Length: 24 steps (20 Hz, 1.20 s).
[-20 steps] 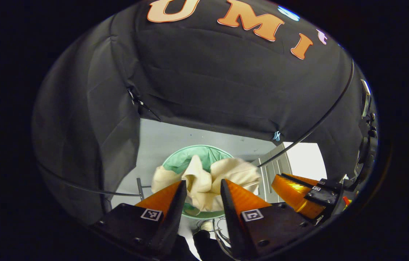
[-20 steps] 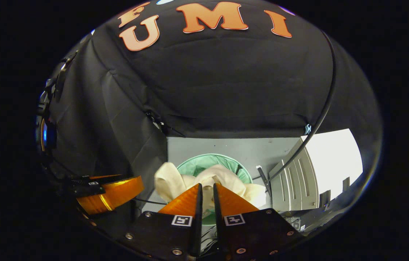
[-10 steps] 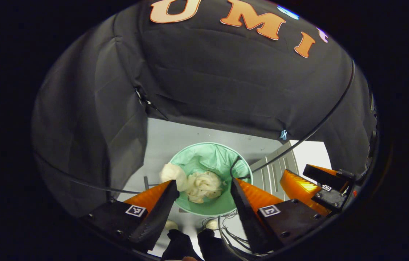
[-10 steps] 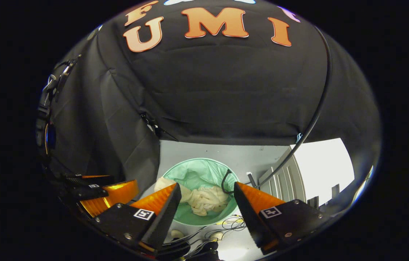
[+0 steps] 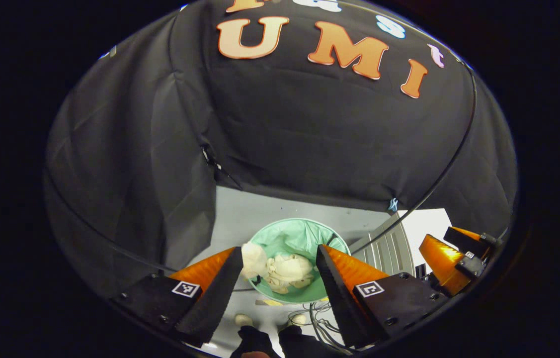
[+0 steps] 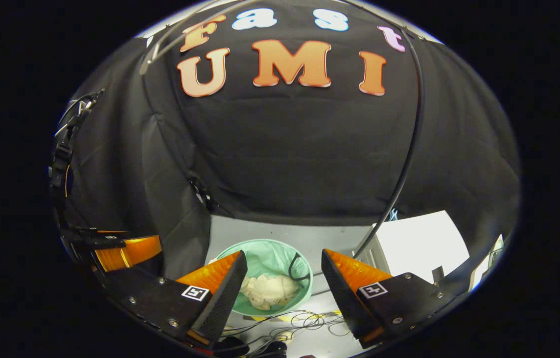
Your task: Grasp the clothes on the hanger with both hands and then place them into the laundry hamper below.
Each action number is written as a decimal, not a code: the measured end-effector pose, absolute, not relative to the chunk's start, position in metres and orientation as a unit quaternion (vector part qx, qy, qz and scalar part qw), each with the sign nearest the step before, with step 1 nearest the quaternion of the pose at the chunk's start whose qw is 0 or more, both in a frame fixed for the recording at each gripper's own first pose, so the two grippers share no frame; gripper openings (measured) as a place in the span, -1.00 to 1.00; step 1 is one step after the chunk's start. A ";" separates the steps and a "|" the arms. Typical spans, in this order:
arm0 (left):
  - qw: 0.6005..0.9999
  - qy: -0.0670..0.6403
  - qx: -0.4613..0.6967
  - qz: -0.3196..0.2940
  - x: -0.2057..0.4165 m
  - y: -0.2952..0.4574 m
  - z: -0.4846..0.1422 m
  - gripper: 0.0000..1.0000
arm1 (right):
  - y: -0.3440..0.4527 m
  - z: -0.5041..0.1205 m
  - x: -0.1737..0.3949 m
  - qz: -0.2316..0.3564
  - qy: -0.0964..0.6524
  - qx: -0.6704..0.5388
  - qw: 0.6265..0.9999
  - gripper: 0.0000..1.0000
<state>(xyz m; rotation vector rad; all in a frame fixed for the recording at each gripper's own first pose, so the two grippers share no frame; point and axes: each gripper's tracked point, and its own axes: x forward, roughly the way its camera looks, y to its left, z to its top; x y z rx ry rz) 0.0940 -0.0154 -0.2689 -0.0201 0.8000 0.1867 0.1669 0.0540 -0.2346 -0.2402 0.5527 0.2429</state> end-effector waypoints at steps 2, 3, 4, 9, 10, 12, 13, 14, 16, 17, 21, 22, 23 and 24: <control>0.925 0.370 0.003 0.089 0.087 -0.014 -0.245 0.96 | 0.049 -0.202 0.158 0.121 0.237 -0.131 0.955 0.87; 0.931 0.356 0.004 0.085 0.085 -0.017 -0.230 1.00 | 0.045 -0.186 0.149 0.122 0.222 -0.135 0.958 0.87; 0.937 0.341 0.006 0.080 0.083 -0.021 -0.214 0.96 | 0.045 -0.170 0.142 0.123 0.206 -0.138 0.961 0.87; 0.966 0.251 0.025 0.059 0.074 -0.035 -0.135 0.95 | 0.048 -0.098 0.116 0.131 0.149 -0.114 0.973 0.87; 0.971 0.232 0.026 0.056 0.072 -0.038 -0.118 1.00 | 0.048 -0.084 0.113 0.132 0.138 -0.108 0.976 0.87; 0.980 0.189 0.028 0.049 0.067 -0.043 -0.080 0.95 | 0.045 -0.053 0.103 0.135 0.110 -0.100 0.980 0.87; 0.984 0.167 0.033 0.048 0.069 -0.044 -0.062 0.95 | 0.041 -0.032 0.103 0.138 0.095 -0.096 0.981 0.87; 0.987 0.144 0.043 0.050 0.071 -0.042 -0.042 0.94 | 0.040 -0.015 0.100 0.139 0.081 -0.091 0.983 0.87; 0.992 0.106 0.049 0.049 0.067 -0.045 -0.005 1.00 | 0.033 0.015 0.089 0.141 0.051 -0.083 0.985 0.87; 0.994 0.088 0.045 0.047 0.065 -0.048 0.012 0.94 | 0.030 0.032 0.090 0.141 0.037 -0.082 0.986 0.83; 0.998 0.033 0.040 0.046 0.057 -0.054 0.061 0.87 | 0.011 0.079 0.071 0.138 0.002 -0.076 0.987 0.87; 0.998 0.024 0.037 0.051 0.056 -0.053 0.070 0.94 | 0.009 0.085 0.069 0.137 0.000 -0.069 0.988 0.87; 0.998 0.012 0.034 0.054 0.056 -0.053 0.078 0.87 | 0.005 0.089 0.068 0.136 -0.003 -0.063 0.989 0.87; 0.998 0.003 0.032 0.057 0.055 -0.052 0.085 0.94 | 0.000 0.091 0.070 0.133 -0.006 -0.060 0.989 0.87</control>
